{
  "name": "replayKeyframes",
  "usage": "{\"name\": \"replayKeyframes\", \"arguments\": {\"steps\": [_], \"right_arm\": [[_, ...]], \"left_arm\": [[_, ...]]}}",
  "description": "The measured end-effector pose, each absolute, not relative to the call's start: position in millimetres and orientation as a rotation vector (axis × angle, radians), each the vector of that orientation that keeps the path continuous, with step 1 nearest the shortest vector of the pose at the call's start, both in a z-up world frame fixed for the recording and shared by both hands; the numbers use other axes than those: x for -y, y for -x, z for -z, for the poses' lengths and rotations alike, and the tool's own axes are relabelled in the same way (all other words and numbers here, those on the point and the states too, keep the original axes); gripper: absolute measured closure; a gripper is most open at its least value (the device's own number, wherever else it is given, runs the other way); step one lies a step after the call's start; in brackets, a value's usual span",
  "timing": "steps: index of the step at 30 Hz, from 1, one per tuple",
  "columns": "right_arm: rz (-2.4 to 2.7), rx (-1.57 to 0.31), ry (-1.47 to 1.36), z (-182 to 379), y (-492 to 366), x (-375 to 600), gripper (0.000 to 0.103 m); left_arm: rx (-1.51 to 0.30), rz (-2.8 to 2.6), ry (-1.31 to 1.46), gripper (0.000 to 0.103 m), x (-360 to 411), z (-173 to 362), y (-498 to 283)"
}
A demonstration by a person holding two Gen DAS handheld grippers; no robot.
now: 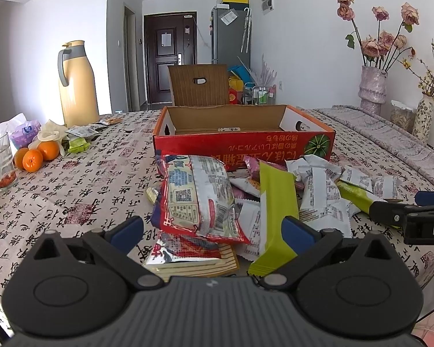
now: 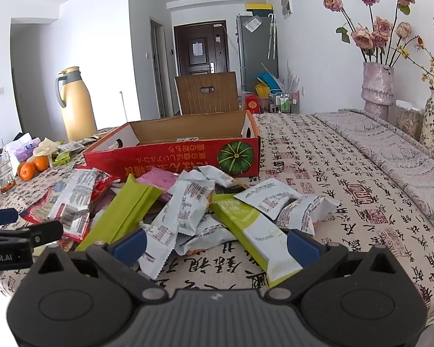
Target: Organize snacks
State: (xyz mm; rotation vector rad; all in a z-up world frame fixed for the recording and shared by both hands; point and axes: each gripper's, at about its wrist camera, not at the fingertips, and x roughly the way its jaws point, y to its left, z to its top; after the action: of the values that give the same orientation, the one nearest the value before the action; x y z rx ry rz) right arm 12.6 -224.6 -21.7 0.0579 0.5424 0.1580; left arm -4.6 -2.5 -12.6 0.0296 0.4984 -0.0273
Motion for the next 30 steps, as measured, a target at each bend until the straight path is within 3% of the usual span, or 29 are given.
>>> {"name": "replayKeyframes", "arguments": {"steps": [19, 30], "right_arm": [[-0.114, -0.501, -0.076, 20, -17, 243, 0.0], [-0.055, -0.485, -0.03, 18, -40, 270, 0.006]], "left_arm": [[-0.497, 0.04, 0.014, 0.0, -7, 12, 3], [-0.498, 0.017, 0.003, 0.0, -5, 10, -7]]}}
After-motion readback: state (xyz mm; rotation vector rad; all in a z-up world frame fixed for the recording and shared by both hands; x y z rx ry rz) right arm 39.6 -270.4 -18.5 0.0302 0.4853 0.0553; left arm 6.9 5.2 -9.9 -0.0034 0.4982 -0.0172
